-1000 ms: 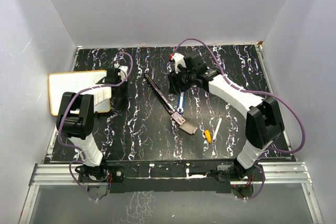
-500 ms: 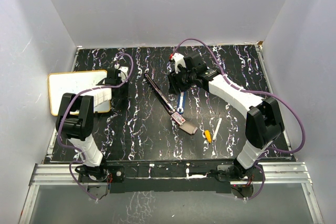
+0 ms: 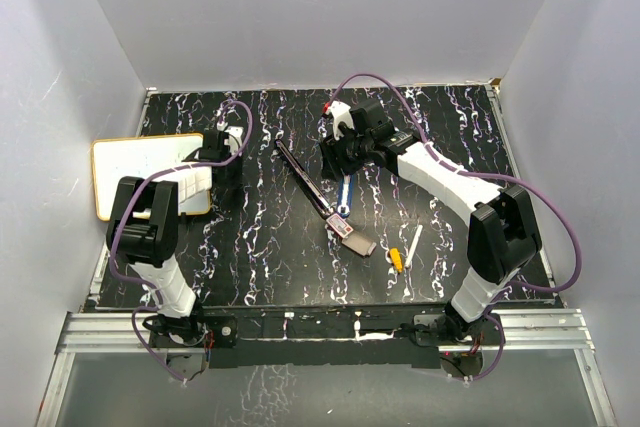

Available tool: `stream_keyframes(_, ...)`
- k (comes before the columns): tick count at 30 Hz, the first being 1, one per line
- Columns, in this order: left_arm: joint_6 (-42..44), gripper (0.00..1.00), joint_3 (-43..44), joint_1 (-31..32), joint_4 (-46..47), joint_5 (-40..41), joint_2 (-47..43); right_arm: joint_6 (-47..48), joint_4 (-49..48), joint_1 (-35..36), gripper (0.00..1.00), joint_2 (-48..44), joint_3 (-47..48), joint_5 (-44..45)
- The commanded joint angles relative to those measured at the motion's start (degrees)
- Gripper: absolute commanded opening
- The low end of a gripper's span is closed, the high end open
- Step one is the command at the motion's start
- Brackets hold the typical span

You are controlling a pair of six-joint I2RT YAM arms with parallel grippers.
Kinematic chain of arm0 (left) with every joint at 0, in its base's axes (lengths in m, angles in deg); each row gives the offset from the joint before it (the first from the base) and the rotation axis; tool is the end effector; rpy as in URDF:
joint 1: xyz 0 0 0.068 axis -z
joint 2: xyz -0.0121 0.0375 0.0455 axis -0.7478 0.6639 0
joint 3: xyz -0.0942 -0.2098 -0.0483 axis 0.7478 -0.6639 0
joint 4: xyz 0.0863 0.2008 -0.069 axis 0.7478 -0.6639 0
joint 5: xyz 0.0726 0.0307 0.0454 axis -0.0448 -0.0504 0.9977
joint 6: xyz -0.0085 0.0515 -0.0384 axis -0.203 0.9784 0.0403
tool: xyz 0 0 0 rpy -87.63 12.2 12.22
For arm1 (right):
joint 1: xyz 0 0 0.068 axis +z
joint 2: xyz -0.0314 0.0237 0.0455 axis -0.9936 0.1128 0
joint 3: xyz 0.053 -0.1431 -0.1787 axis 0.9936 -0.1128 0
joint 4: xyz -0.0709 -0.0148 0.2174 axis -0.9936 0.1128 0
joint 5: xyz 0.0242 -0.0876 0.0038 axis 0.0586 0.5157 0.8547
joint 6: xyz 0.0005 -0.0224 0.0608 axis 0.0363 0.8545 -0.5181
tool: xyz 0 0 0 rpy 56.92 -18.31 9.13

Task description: Load the staples into the stapler

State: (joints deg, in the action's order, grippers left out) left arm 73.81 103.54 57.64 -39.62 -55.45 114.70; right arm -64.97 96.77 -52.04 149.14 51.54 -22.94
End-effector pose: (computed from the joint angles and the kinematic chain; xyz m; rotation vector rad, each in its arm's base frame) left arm 0.3383 -0.0570 0.1342 0.1924 2.3850 -0.1291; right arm 0.2888 0.1966 0.2435 -0.8402 2.2548 0.6521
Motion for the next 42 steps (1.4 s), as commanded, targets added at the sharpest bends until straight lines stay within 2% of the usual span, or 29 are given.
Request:
stream_keyframes(1, -0.5, 0.18, -3.8, 0.2, -12.4, -0.4, 5.5, 0.3, -2.1, -0.2, 0.54, -2.3, -0.1, -0.6)
stream_keyframes(12, 2.4, 0.08, -2.9, 0.2, -11.6, -2.8, 1.8, 1.1, -4.0, -0.2, 0.54, -3.2, -0.7, -2.6)
stream_keyframes(18, 9.8, 0.04, 3.4, 0.2, -14.9, -16.5, -6.1, 4.6, -8.9, -1.1, 0.55, -3.8, 0.2, -9.9)
stream_keyframes(23, 10.4, 0.05, 10.3, 0.1, -19.5, -33.0, -12.7, -1.0, -16.3, -4.5, 0.55, -3.6, 1.0, -22.2)
stream_keyframes(28, 1.4, 0.05, 13.9, 0.2, -14.3, -49.2, -18.2, -14.8, -29.4, -8.5, 0.56, -3.1, -0.4, -36.6)
stream_keyframes(33, -14.7, 0.05, 13.8, 0.3, -0.8, -60.3, -22.0, -32.3, -49.2, -9.6, 0.57, -3.3, -5.3, -43.8)
stream_keyframes(38, -33.6, 0.04, 10.4, 0.6, 17.4, -66.0, -22.4, -51.0, -74.8, -9.6, 0.59, -2.5, -10.3, -46.0)
stream_keyframes(42, -43.9, 0.04, 6.8, 0.6, 29.6, -66.7, -22.1, -54.7, -78.4, -9.0, 0.61, -1.5, -9.5, -46.2)
